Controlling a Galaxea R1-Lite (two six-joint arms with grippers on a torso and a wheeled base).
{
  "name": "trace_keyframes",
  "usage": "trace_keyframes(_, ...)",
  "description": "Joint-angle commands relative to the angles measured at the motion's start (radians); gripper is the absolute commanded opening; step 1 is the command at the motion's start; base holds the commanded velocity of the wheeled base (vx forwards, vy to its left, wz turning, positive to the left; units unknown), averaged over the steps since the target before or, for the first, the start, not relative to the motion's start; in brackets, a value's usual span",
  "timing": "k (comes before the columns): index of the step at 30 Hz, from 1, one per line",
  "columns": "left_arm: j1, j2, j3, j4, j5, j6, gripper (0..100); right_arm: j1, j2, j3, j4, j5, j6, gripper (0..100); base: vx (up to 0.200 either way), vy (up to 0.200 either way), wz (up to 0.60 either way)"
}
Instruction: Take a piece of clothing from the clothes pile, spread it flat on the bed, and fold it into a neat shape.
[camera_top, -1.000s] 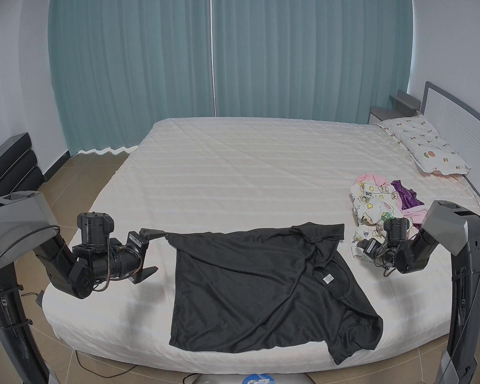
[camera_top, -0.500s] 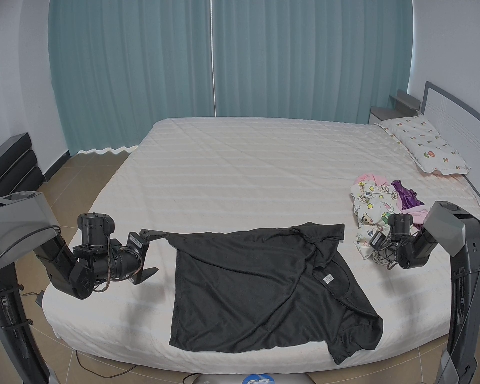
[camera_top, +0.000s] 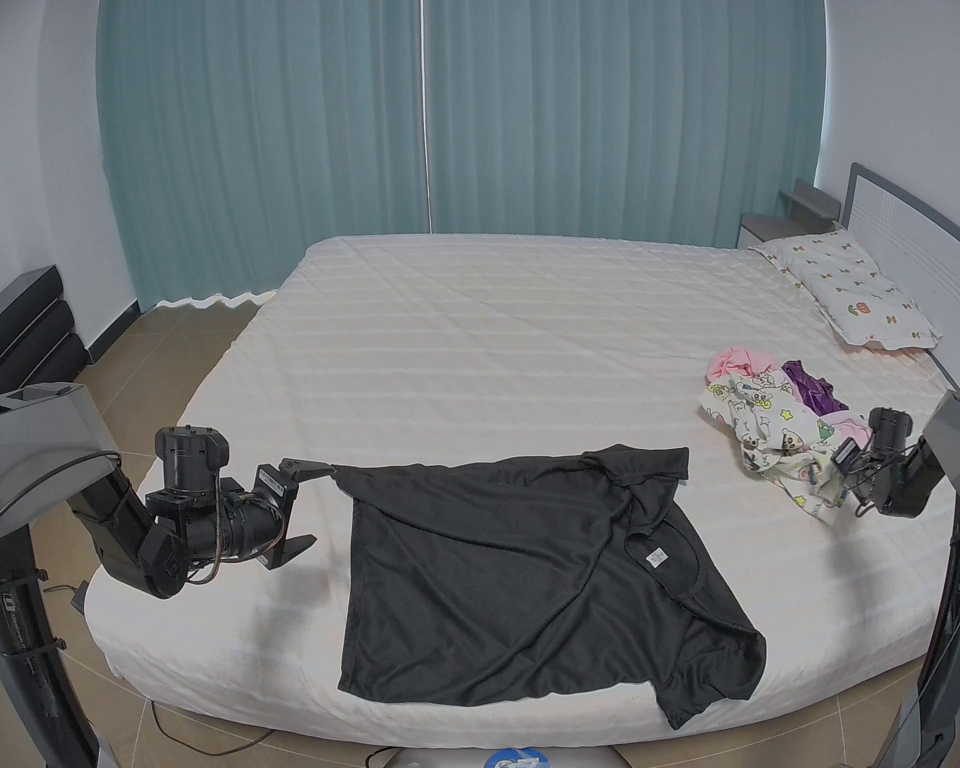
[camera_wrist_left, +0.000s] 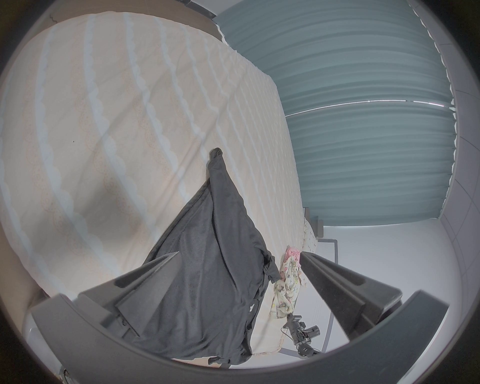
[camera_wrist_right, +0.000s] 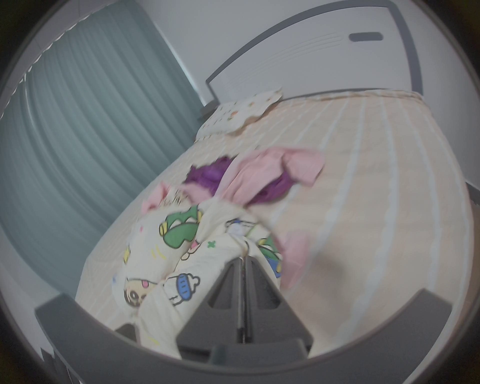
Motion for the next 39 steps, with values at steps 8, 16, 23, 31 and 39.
trace_keyframes(8,0.000,0.002,0.000,0.000,0.000,-0.001,100,-0.159,-0.032,0.089,-0.047,0.113,-0.111,0,0.000,0.000,0.00)
trace_keyframes(16,-0.006,0.000,0.003,0.001,0.000,-0.003,100,-0.133,-0.074,0.285,-0.208,0.161,-0.190,100,0.000,0.000,0.00)
trace_keyframes(23,-0.020,-0.025,0.023,0.000,0.001,-0.001,100,-0.130,-0.293,0.446,-0.221,0.253,-0.179,100,0.000,0.000,0.00)
trace_keyframes(31,-0.072,-0.049,0.041,0.007,0.021,0.005,100,0.122,-0.459,0.647,-0.218,0.306,-0.119,100,0.000,0.000,0.00)
trace_keyframes(39,-0.070,-0.037,0.048,0.000,0.021,0.008,100,0.326,-0.287,0.613,-0.230,0.296,-0.084,100,0.000,0.000,0.00)
